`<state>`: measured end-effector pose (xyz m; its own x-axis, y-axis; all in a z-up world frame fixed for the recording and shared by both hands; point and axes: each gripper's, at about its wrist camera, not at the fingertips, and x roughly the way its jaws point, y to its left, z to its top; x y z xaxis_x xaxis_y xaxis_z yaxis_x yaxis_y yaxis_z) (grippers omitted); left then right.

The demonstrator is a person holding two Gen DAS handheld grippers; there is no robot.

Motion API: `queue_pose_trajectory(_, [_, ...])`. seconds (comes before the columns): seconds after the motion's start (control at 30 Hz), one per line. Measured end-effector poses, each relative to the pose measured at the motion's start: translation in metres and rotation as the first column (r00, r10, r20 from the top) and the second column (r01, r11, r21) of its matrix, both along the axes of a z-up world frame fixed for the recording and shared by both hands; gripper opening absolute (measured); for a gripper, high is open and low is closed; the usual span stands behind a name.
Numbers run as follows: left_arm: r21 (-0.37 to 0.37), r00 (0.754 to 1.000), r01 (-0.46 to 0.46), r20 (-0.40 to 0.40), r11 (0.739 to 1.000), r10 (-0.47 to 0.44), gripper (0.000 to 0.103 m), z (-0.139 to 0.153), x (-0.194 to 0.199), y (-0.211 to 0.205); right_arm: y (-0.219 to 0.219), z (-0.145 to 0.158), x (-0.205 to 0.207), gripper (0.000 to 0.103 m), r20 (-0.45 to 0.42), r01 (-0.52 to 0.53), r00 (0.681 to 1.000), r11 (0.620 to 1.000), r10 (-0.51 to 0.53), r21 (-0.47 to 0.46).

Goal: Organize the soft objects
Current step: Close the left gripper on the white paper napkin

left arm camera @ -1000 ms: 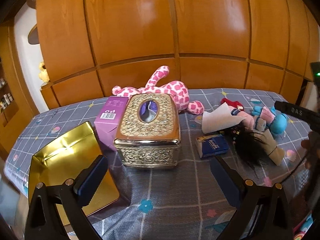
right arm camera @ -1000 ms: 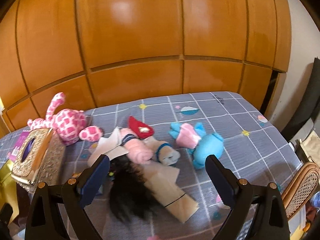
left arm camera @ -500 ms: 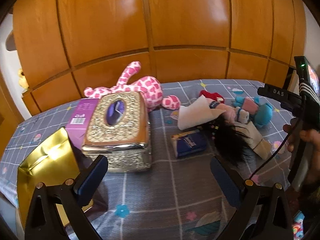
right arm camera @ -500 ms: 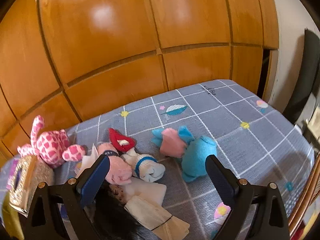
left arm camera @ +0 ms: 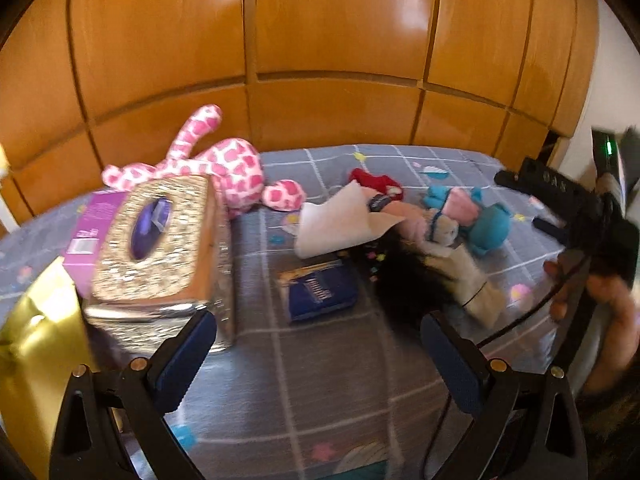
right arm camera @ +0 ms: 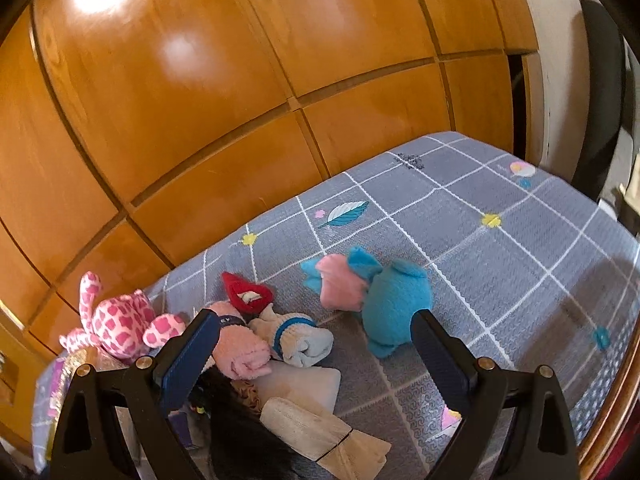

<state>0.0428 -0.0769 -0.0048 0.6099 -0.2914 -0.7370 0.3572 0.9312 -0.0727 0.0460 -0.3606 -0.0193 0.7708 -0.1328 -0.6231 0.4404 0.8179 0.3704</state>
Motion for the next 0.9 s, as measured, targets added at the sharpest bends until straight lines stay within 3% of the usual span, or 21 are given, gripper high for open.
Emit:
queue_pose_trajectory(0.2, [0.011,0.999,0.038,-0.025,0.999,-0.038,0.094,-0.004,0.028,-0.027,-0.014,-0.009,-0.003,0.098,0.003,0.022,1.0,0.994,-0.022,0.11])
queue_pose_trajectory(0.3, [-0.012,0.995,0.052,-0.08,0.999,-0.053,0.087,-0.01,0.045,-0.037,-0.016,-0.012,-0.002,0.098,-0.006,0.016,1.0,0.99,-0.015,0.139])
queue_pose_trajectory(0.43, [0.045,0.995,0.053,-0.09,0.998,-0.049,0.085,-0.019,0.072,-0.063,-0.015,-0.015,0.001,0.098,-0.013,-0.002,1.0,0.987,0.004,0.159])
queue_pose_trajectory(0.53, [0.042,0.992,0.027,-0.128,0.999,-0.021,0.076,-0.03,0.095,-0.073,-0.015,-0.017,0.002,0.098,-0.014,-0.013,1.0,0.984,0.015,0.176])
queue_pose_trajectory(0.7, [0.078,0.991,-0.017,-0.132,0.997,0.027,0.073,-0.046,0.124,-0.086,-0.014,-0.019,0.005,0.098,-0.018,-0.025,0.999,0.981,0.029,0.191])
queue_pose_trajectory(0.77, [0.108,0.99,-0.029,-0.134,0.994,0.043,0.064,-0.054,0.135,-0.09,-0.013,-0.019,0.006,0.098,-0.02,-0.035,0.999,0.981,0.039,0.19])
queue_pose_trajectory(0.8, [0.118,0.987,-0.029,-0.152,0.993,0.047,0.043,-0.06,0.141,-0.092,-0.012,-0.019,0.007,0.098,-0.021,-0.039,0.999,0.981,0.044,0.189])
queue_pose_trajectory(0.83, [0.107,0.981,-0.023,-0.187,0.994,0.043,0.015,-0.066,0.146,-0.091,-0.012,-0.02,0.007,0.098,-0.023,-0.041,0.999,0.981,0.047,0.189])
queue_pose_trajectory(0.87, [0.07,0.974,-0.017,-0.226,0.997,0.033,0.005,-0.07,0.15,-0.089,-0.011,-0.02,0.007,0.098,-0.023,-0.046,0.998,0.981,0.051,0.191])
queue_pose_trajectory(0.9, [0.042,0.97,-0.023,-0.24,0.999,0.033,0.003,-0.07,0.151,-0.086,-0.011,-0.02,0.008,0.098,-0.023,-0.048,0.998,0.98,0.053,0.191])
